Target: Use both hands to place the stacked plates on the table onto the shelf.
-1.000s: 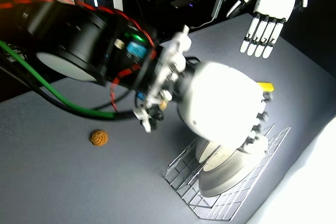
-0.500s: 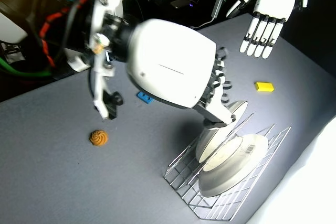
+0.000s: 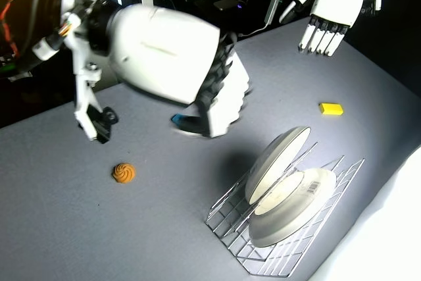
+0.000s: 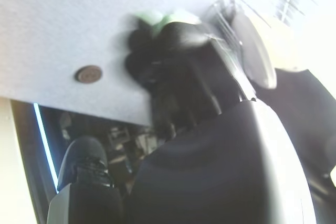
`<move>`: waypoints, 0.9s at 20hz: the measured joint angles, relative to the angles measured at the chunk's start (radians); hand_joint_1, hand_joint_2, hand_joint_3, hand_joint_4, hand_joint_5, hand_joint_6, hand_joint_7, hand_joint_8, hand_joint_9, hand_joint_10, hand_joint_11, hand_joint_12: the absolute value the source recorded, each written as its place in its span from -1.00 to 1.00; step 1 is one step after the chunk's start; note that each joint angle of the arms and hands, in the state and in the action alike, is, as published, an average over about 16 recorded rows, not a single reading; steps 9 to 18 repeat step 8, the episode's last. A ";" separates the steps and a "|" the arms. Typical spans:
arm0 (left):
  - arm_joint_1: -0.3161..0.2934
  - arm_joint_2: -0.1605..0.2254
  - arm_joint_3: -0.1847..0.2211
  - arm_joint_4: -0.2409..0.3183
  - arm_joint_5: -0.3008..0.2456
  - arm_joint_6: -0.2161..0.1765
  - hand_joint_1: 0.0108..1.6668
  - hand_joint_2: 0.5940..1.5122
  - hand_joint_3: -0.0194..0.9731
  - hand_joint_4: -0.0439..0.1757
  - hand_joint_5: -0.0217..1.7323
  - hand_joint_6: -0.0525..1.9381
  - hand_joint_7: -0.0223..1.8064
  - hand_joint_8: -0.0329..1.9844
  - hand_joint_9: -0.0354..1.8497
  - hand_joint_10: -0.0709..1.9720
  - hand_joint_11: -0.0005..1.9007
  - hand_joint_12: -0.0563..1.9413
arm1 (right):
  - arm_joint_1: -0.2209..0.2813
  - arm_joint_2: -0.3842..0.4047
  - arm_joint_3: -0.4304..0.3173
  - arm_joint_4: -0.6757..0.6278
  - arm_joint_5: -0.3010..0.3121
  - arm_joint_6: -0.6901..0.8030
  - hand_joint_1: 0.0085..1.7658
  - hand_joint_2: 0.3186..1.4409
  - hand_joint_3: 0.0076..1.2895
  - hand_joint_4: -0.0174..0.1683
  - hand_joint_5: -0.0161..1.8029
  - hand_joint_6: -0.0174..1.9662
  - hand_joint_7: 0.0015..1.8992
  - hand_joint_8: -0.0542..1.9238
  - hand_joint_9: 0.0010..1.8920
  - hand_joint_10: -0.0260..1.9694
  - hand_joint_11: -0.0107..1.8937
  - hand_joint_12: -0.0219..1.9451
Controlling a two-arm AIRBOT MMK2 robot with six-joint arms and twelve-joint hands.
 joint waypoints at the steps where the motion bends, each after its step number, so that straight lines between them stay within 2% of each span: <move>1: -0.001 0.000 -0.003 0.004 -0.001 -0.001 -0.63 0.38 -0.94 -0.05 0.37 0.47 0.47 0.43 0.44 0.46 0.33 0.72 | -0.005 0.008 -0.005 -0.003 0.006 -0.001 -0.45 0.50 -0.99 -0.25 0.38 0.37 0.42 0.40 0.46 0.41 0.46 0.75; 4: -0.004 0.000 -0.007 0.012 -0.005 -0.002 -0.53 0.43 -0.94 0.12 0.62 0.79 0.71 0.75 0.69 0.77 0.63 0.95 | -0.014 0.023 -0.013 -0.004 0.016 -0.002 -0.52 0.55 -0.99 -0.08 0.47 0.68 0.51 0.72 0.57 0.72 0.68 0.88; 7: -0.006 0.001 -0.010 0.018 -0.007 -0.004 -0.43 0.50 -0.95 0.31 0.87 0.98 0.93 0.92 0.91 0.94 0.87 0.98 | -0.018 0.032 -0.017 -0.004 0.021 -0.003 -0.57 0.68 -0.99 0.14 0.62 0.94 0.66 0.96 0.74 0.94 0.90 0.97; 8: -0.006 0.001 -0.012 0.019 -0.008 -0.004 -0.38 0.55 -0.95 0.41 0.91 0.98 0.95 0.92 0.94 0.94 0.92 0.99 | -0.018 0.033 -0.018 -0.005 0.024 -0.003 -0.56 0.75 -0.99 0.24 0.68 0.95 0.71 0.97 0.80 0.95 0.95 0.97; 18: -0.006 0.001 -0.012 0.019 -0.008 -0.004 -0.38 0.55 -0.95 0.41 0.91 0.98 0.95 0.92 0.94 0.94 0.92 0.99 | -0.018 0.033 -0.018 -0.005 0.024 -0.003 -0.56 0.75 -0.99 0.24 0.68 0.95 0.71 0.97 0.80 0.95 0.95 0.97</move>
